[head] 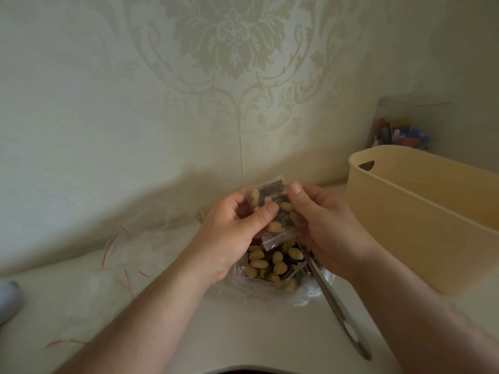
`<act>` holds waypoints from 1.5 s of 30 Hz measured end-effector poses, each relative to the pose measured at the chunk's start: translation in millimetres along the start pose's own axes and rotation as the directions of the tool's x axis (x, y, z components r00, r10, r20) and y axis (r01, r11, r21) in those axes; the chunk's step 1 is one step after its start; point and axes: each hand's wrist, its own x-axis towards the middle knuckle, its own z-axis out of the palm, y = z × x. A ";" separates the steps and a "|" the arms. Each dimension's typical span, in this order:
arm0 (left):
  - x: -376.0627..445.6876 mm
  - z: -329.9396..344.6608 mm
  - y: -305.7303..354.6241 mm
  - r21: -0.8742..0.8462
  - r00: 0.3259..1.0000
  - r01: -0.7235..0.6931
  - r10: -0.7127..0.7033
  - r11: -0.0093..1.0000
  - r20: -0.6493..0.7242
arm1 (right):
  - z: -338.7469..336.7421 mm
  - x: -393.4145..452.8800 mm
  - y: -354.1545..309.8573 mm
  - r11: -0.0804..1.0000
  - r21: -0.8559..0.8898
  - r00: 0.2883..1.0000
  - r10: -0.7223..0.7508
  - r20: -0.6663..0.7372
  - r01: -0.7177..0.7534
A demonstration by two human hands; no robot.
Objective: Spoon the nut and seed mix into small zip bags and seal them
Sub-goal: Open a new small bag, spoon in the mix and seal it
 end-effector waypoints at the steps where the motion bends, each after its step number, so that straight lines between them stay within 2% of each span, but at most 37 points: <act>1: 0.3 -0.3 0.7 -0.024 1.000 0.011 -0.011 1.000 -0.010 | 0.4 0.5 1.2 1.000 -0.024 1.000 -0.013 0.001 0.013; 3: 1.2 -3.0 0.4 -0.051 1.000 0.022 -0.022 0.998 0.005 | 0.1 2.0 3.9 0.997 -0.063 0.998 -0.052 -0.035 0.050; 6: 0.8 -3.3 0.1 0.013 0.999 0.015 -0.016 1.000 0.040 | -2.6 3.4 5.1 0.996 -0.056 0.994 -0.078 -0.082 0.074; 10: 0.9 -2.2 -1.5 0.049 1.000 -0.005 0.004 0.999 0.017 | -1.6 1.5 3.4 0.997 -0.068 0.998 -0.042 -0.057 0.038; 16: -0.3 -2.4 -3.1 0.034 0.995 0.016 -0.019 0.999 0.095 | 6.0 -5.1 3.2 0.904 -0.404 0.974 -0.199 -0.109 0.140; 19: -2.7 -3.1 -2.8 0.207 0.992 -0.019 -0.008 0.978 0.128 | 7.0 -5.0 3.9 0.851 -0.494 0.946 -0.287 -0.151 0.179; 21: -4.9 -0.5 -3.0 0.368 0.994 -0.067 0.029 0.928 0.107 | 7.3 -5.4 4.3 0.816 -0.543 0.934 -0.325 -0.149 0.198; 23: -7.2 2.8 -2.8 0.451 0.992 -0.122 0.098 0.884 0.076 | 7.5 -5.0 7.3 0.789 -0.580 0.928 -0.344 -0.143 0.203; 26: -7.6 5.9 0.2 0.470 0.986 -0.166 0.139 0.867 0.093 | 7.7 -5.5 9.4 0.802 -0.554 0.927 -0.352 -0.133 0.225; 30: -7.0 3.4 -0.6 0.414 0.986 -0.162 0.127 0.896 0.110 | 10.7 -8.8 3.8 0.829 -0.486 0.920 -0.375 -0.116 0.277; 34: -6.0 2.2 -0.5 0.263 0.995 -0.090 0.073 0.960 0.072 | 11.7 -6.2 3.3 0.881 -0.399 0.919 -0.348 -0.184 0.254; 37: -3.2 0.6 0.5 0.071 0.999 -0.032 0.032 0.997 -0.002 | 12.3 -5.8 0.8 0.946 -0.263 0.939 -0.253 -0.233 0.189; 40: 0.2 -1.4 0.6 -0.039 0.997 -0.004 0.001 0.999 -0.081 | 9.1 -3.9 1.5 0.982 -0.140 0.967 -0.153 -0.206 0.125; 43: 2.6 -4.9 2.8 -0.015 0.991 -0.001 -0.001 1.000 -0.131 | 5.8 -3.9 1.8 0.989 -0.127 0.990 -0.086 -0.116 0.071; 45: 6.3 -7.3 5.7 0.054 0.996 0.012 -0.007 0.998 -0.088 | 4.5 -5.7 -0.8 0.987 -0.153 0.993 -0.069 -0.092 0.055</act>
